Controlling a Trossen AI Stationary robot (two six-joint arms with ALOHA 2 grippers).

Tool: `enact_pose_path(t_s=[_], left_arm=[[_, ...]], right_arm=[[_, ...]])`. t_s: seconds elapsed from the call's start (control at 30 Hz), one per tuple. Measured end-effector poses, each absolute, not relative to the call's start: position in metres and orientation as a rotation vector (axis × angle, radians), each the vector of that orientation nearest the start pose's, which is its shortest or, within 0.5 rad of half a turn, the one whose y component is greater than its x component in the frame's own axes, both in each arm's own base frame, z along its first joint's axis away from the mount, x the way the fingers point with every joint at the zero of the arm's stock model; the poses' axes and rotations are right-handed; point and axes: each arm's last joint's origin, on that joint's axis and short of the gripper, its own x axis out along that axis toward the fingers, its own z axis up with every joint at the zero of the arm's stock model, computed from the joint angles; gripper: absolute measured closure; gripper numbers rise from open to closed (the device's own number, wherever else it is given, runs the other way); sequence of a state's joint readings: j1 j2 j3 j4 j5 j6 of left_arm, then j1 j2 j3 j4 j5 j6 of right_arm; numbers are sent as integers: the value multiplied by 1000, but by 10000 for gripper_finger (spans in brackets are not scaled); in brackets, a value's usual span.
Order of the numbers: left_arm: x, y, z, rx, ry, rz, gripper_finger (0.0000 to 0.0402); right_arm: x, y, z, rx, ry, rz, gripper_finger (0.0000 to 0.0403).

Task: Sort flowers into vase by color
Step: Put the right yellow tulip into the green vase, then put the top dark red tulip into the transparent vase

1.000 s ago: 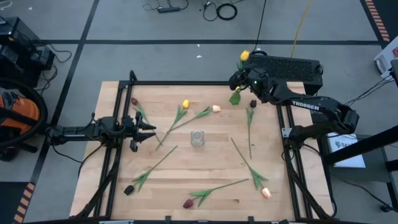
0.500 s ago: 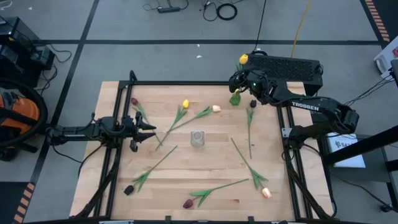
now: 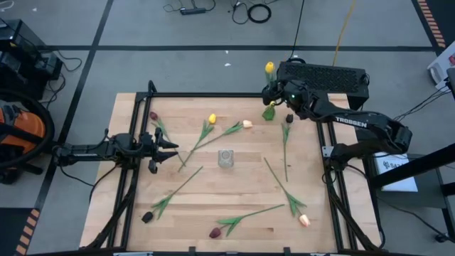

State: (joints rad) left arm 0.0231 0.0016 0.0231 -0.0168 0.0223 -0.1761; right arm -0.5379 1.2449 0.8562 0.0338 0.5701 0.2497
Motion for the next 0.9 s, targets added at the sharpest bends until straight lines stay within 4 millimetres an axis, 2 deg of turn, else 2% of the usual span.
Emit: enact_pose_path(t_s=[0.17,0.4,0.57,0.7,0.9], left_arm=[[96,2,170,-176,-4,0,256],[96,2,170,-176,-5,0,256],[96,2,170,-176,-5,0,256],[96,2,170,-176,-5,0,256],[96,2,170,-176,-5,0,256]], right_arm=[[215,-143,298,218,191,-1123,218],[187,-119,310,339,212,-1115,216],[172,-100,314,500,228,-974,216],[166,-89,312,641,256,-900,216],[163,-77,299,774,383,-916,216]])
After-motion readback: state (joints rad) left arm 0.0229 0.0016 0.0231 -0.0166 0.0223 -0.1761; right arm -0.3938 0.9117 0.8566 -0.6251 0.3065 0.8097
